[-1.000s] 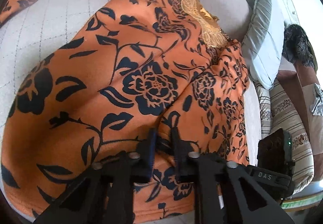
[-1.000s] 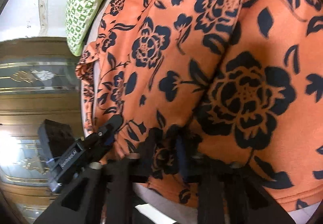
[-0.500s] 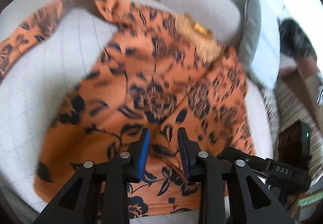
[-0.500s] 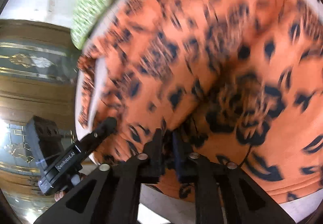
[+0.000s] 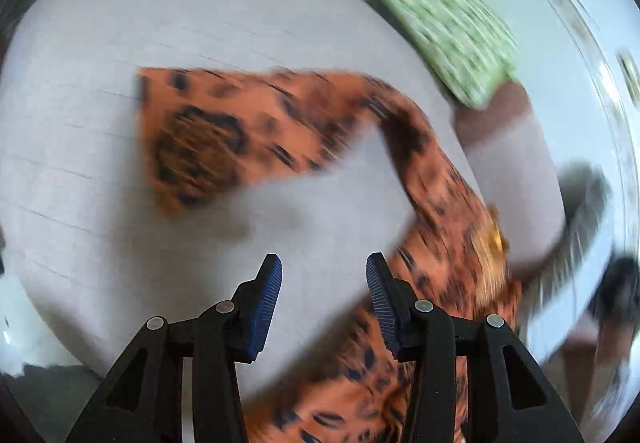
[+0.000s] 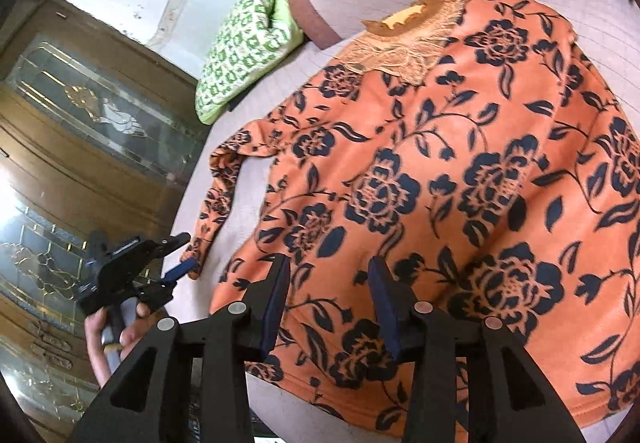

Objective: Fold small clothes

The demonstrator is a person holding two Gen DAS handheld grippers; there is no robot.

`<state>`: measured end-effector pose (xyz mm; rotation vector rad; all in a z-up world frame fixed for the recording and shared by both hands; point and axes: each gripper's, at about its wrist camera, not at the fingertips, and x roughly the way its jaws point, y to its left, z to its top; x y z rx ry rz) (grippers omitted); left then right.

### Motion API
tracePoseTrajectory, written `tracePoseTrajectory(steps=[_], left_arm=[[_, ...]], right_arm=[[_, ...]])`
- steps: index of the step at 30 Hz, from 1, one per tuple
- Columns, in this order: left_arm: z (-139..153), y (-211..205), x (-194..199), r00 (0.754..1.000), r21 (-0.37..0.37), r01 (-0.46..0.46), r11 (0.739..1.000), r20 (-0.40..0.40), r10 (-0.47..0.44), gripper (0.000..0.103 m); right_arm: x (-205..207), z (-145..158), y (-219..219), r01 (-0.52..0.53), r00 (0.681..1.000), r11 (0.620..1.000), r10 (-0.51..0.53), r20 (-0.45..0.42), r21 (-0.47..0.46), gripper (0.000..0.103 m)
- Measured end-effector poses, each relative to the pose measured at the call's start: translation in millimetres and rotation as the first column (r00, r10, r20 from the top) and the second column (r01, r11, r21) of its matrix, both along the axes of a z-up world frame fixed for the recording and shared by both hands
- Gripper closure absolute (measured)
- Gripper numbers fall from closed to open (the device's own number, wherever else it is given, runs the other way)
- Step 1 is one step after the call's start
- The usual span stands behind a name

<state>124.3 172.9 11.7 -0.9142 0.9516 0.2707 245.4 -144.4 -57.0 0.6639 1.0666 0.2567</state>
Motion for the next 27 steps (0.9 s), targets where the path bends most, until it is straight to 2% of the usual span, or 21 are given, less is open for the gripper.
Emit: tracePoseTrajectory(steps=[4, 5, 6, 9, 12, 14, 16, 19, 21, 23, 27], left_arm=[[-13, 44, -9, 0.984, -0.119, -0.176, 0.977, -0.042, 0.172, 0.059], [-14, 52, -10, 0.978, -0.124, -0.209, 0.970, -0.050, 0.204, 0.059], [-14, 62, -10, 0.974, -0.115, -0.226, 0.967, -0.057, 0.221, 0.059], [-15, 73, -4, 0.967, -0.102, -0.252, 0.962, -0.071, 0.246, 0.058], [-21, 84, 1, 0.957, -0.047, -0.273, 0.961, -0.118, 0.266, 0.058], [-22, 90, -1, 0.943, -0.005, -0.304, 0.953, -0.144, 0.300, 0.058], [-26, 89, 5, 0.939, 0.020, -0.298, 0.954, -0.175, 0.297, 0.058], [-23, 81, 19, 0.939, 0.063, -0.290, 0.955, -0.172, 0.297, 0.058], [-25, 78, 33, 0.949, 0.049, -0.273, 0.961, -0.154, 0.277, 0.057], [-30, 75, 44, 0.946, 0.053, -0.276, 0.960, -0.165, 0.281, 0.052], [-35, 71, 64, 0.941, 0.107, -0.272, 0.956, -0.180, 0.288, 0.052]], right_arm=[[19, 12, 10, -0.032, 0.999, 0.999, 0.032, 0.017, 0.008, 0.058], [25, 14, 15, -0.043, 0.999, 0.999, 0.043, 0.019, 0.001, 0.055], [33, 12, 23, -0.061, 0.998, 0.998, 0.061, 0.016, -0.001, 0.052], [53, -2, 49, -0.114, 0.993, 0.993, 0.114, -0.013, 0.029, 0.052], [57, -14, 66, -0.136, 0.991, 0.991, 0.136, 0.006, 0.009, 0.052], [52, -21, 68, -0.151, 0.989, 0.989, 0.150, 0.009, 0.007, 0.052], [48, -28, 67, -0.160, 0.987, 0.987, 0.160, -0.011, -0.012, 0.052], [45, -37, 58, -0.165, 0.985, 0.986, 0.165, -0.041, 0.009, 0.052], [46, -41, 52, -0.144, 0.988, 0.988, 0.147, -0.056, 0.046, 0.052], [47, -43, 49, -0.147, 0.986, 0.986, 0.152, -0.072, 0.076, 0.052], [47, -38, 42, -0.146, 0.986, 0.986, 0.151, -0.068, 0.081, 0.051]])
